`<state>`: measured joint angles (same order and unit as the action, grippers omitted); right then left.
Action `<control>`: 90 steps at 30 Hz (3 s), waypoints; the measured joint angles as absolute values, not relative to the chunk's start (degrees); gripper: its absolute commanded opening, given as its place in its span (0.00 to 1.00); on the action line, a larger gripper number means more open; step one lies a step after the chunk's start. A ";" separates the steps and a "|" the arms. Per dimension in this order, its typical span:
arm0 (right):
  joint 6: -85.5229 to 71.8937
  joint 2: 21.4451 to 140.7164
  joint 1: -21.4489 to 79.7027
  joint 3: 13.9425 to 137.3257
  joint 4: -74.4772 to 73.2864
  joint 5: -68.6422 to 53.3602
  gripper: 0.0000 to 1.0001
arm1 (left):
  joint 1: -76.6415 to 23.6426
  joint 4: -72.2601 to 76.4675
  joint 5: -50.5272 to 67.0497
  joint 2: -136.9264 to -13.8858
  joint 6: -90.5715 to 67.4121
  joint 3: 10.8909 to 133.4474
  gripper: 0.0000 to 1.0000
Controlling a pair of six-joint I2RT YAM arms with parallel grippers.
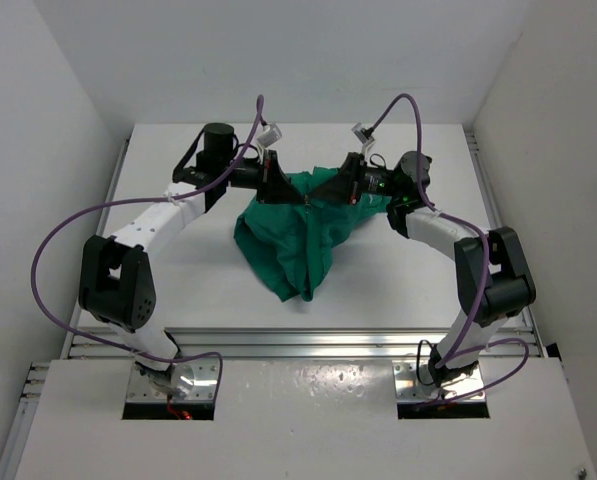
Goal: Zip up the jacket
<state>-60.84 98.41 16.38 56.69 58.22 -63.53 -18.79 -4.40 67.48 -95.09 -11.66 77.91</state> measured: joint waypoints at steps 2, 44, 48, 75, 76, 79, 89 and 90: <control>-60.40 98.30 16.38 56.69 57.87 -63.37 0.00 | -18.79 -4.40 67.29 -95.09 -12.12 77.91 0.00; -64.53 99.50 16.08 60.82 49.71 -59.07 0.00 | -19.64 -9.23 62.54 -92.33 3.33 77.25 0.10; -64.66 99.50 16.01 60.82 49.84 -58.85 0.00 | -19.64 -9.06 60.99 -91.02 4.56 75.79 0.19; -65.89 98.74 14.87 60.80 54.15 -55.79 0.00 | -23.44 2.57 34.79 -65.76 25.15 56.10 0.47; -65.95 98.74 15.00 60.80 54.15 -55.72 0.00 | -24.99 4.25 33.52 -65.17 27.31 54.57 0.47; -66.00 98.74 15.55 60.80 54.02 -55.66 0.00 | -28.97 7.90 30.76 -63.90 35.55 49.23 0.46; -65.95 98.74 16.38 60.80 53.54 -55.66 0.00 | -36.21 22.92 21.37 -63.29 56.58 37.69 0.45; -65.93 98.74 16.38 60.80 53.47 -55.66 0.00 | -36.58 24.49 20.80 -63.26 57.69 37.69 0.45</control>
<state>-65.93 98.74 16.38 60.80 53.47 -55.66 -36.58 24.49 20.80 -63.26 57.69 37.69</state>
